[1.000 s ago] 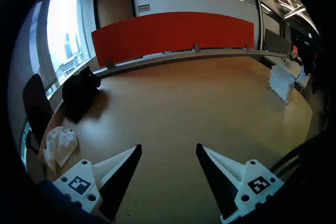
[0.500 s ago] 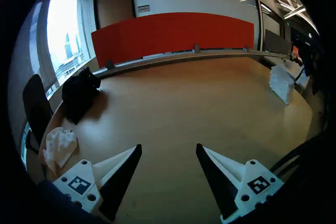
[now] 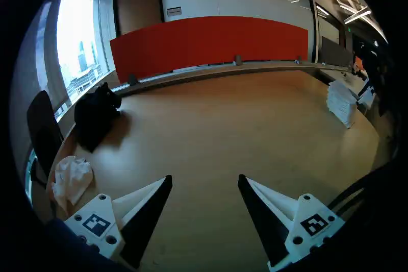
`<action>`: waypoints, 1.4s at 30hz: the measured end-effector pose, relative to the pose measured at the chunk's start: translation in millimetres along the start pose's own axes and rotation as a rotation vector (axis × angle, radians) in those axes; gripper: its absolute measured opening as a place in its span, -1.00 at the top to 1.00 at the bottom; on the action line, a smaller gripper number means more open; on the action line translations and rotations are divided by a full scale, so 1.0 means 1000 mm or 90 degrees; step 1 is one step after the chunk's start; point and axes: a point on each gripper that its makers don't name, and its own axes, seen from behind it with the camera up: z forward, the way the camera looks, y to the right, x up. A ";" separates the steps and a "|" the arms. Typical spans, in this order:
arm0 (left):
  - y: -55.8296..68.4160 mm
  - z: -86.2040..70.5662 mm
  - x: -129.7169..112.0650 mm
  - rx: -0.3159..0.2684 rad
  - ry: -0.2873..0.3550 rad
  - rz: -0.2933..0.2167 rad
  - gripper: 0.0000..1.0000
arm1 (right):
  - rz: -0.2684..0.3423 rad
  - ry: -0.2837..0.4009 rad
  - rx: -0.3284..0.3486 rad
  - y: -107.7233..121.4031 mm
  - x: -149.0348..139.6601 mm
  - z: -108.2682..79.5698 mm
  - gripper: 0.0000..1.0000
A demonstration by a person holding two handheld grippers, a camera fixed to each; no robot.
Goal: Fold towel
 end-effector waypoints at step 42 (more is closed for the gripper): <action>-0.016 0.002 -0.005 0.038 0.001 -0.096 -0.92 | 0.260 0.139 -0.025 -0.028 0.072 -0.021 -1.00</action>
